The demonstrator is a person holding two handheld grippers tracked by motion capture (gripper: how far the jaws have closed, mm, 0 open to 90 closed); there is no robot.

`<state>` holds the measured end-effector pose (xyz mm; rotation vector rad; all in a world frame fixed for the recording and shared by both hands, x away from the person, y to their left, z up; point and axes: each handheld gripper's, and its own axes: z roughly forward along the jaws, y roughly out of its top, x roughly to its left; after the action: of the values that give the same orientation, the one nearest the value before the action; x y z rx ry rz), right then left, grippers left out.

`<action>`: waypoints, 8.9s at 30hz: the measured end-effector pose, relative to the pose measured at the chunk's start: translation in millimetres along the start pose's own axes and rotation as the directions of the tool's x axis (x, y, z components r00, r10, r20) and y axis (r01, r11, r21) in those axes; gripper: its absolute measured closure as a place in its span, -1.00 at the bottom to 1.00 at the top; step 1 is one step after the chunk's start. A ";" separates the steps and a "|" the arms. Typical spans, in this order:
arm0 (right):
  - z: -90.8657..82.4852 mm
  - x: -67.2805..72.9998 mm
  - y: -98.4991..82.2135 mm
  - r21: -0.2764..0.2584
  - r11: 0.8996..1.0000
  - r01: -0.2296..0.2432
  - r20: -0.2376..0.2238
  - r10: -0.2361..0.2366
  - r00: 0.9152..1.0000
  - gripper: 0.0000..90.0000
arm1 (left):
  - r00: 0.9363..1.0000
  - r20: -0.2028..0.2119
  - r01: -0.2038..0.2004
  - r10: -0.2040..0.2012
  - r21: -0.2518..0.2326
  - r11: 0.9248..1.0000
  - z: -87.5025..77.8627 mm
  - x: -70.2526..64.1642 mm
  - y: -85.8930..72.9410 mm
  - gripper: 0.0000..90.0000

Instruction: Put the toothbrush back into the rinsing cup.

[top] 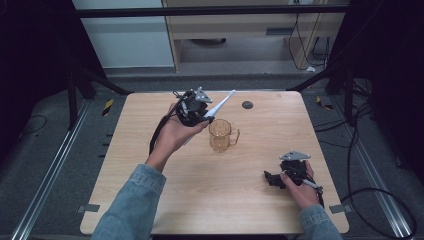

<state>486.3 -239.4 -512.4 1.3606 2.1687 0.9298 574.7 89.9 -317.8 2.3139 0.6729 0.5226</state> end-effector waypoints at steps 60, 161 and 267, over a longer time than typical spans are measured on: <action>1.4 0.2 1.1 0.002 1.000 -0.004 0.014 0.004 1.000 -0.99 | 0.997 -0.042 0.063 -0.068 -0.121 0.991 38.3 -1.1 65.8 0.48; 1.4 0.1 1.1 0.002 1.000 -0.003 0.015 0.003 1.000 -0.99 | 0.990 0.038 0.137 -0.133 -0.169 0.976 84.1 -3.8 -11.0 0.48; 1.6 0.2 1.0 0.000 1.000 -0.004 0.013 0.004 1.000 -0.99 | 0.988 0.027 0.154 -0.151 -0.138 0.978 85.0 -5.9 -21.8 -0.03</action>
<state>487.9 -238.4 -512.8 1.3680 2.1569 0.9201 607.6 59.4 -393.5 2.1143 0.7741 0.4638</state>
